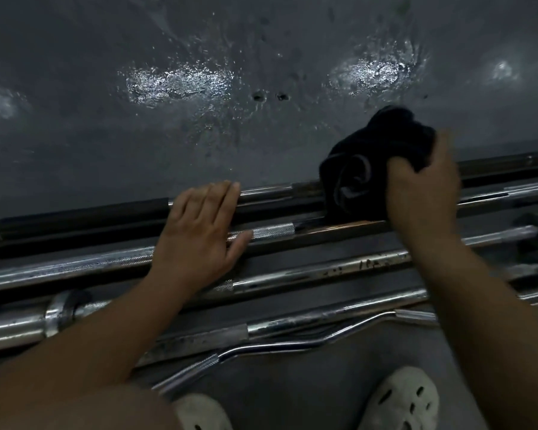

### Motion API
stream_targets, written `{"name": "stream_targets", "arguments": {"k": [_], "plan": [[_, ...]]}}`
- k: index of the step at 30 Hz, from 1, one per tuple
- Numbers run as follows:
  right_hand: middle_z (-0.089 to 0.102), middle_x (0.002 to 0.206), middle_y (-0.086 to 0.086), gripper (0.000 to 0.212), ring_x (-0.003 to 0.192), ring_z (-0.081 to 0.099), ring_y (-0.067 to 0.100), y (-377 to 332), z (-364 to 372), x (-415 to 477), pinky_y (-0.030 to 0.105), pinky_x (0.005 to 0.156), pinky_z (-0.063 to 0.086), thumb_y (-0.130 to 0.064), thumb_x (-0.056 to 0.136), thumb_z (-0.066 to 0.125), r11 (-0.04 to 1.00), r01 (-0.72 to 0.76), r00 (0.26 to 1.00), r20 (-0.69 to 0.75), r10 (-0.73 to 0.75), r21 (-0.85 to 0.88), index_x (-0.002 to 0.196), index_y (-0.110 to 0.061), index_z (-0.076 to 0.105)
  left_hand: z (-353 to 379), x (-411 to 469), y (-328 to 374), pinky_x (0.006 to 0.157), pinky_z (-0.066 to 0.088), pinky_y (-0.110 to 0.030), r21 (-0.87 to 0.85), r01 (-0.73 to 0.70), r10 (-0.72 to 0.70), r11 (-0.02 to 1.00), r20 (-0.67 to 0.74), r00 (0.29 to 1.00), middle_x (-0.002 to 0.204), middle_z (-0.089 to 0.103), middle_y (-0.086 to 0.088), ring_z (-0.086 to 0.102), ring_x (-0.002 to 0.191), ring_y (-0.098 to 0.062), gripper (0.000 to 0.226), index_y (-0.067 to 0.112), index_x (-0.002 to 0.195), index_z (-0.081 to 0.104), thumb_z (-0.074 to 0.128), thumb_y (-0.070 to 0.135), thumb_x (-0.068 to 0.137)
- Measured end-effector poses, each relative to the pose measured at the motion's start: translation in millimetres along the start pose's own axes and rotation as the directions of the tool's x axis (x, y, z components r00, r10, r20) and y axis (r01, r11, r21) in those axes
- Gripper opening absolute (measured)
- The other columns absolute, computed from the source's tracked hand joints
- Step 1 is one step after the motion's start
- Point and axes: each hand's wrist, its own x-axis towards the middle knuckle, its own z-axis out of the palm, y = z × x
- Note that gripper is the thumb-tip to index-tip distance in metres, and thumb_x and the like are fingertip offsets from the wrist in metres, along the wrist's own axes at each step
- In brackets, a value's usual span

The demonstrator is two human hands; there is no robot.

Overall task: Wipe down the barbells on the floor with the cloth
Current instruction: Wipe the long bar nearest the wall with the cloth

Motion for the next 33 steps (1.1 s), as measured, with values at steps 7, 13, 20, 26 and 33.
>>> {"name": "stream_targets", "arguments": {"k": [7, 13, 20, 26, 33], "plan": [[0.057, 0.105, 0.003, 0.038, 0.095, 0.061, 0.029, 8, 34, -105, 0.035, 0.079, 0.050, -0.027, 0.076, 0.066, 0.949, 0.271, 0.817, 0.560, -0.137, -0.163, 0.112, -0.034, 0.058, 1, 0, 1, 0.111, 0.024, -0.047, 0.005, -0.008, 0.008, 1.000, -0.033, 0.999, 0.149, 0.041, -0.014, 0.040, 0.130, -0.034, 0.074, 0.008, 0.150, 0.034, 0.043, 0.049, 0.089], [0.065, 0.114, -0.001, 0.047, 0.100, 0.061, 0.008, 52, -43, -66, 0.030, 0.093, 0.051, -0.028, 0.067, 0.059, 0.999, 0.027, 0.920, 0.389, -0.039, 0.036, 0.113, -0.030, 0.066, -3, 2, 3, 0.111, 0.025, -0.049, 0.017, 0.021, -0.021, 1.000, -0.024, 0.999, 0.148, 0.042, -0.014, 0.039, 0.130, -0.034, 0.075, 0.008, 0.150, 0.034, 0.042, 0.054, 0.091], [0.038, 0.153, 0.015, 0.076, 0.143, 0.032, 0.033, 57, 50, -62, 0.059, 0.114, 0.028, -0.058, 0.071, 0.057, 0.917, 0.169, 0.972, 0.213, -0.096, -0.360, 0.142, -0.035, 0.048, -1, 4, 4, 0.111, 0.024, -0.049, 0.019, 0.016, -0.016, 1.000, -0.009, 1.000, 0.148, 0.042, -0.014, 0.040, 0.131, -0.035, 0.075, 0.007, 0.149, 0.035, 0.039, 0.055, 0.091], [0.046, 0.144, 0.013, 0.067, 0.129, 0.047, 0.034, 30, 36, -59, 0.049, 0.106, 0.042, -0.037, 0.065, 0.067, 0.836, 0.540, 0.800, 0.369, -0.473, -0.100, 0.131, -0.027, 0.062, -7, 3, 0, 0.114, 0.021, -0.045, -0.051, -0.030, 0.031, 0.998, 0.018, 0.999, 0.154, 0.037, -0.010, 0.038, 0.137, -0.030, 0.071, 0.010, 0.151, 0.033, 0.035, 0.048, 0.091], [0.046, 0.148, 0.012, 0.061, 0.140, 0.038, 0.034, -6, 109, -95, 0.051, 0.114, 0.031, -0.054, 0.074, 0.058, 0.847, 0.515, 0.830, 0.324, -0.454, -0.134, 0.129, -0.028, 0.063, -5, -40, -71, 0.117, 0.021, -0.051, -0.098, 0.303, -0.318, 0.948, -0.207, 0.925, 0.156, 0.033, -0.012, 0.029, 0.144, -0.033, 0.059, 0.013, 0.147, 0.039, 0.037, 0.040, 0.095]]}}
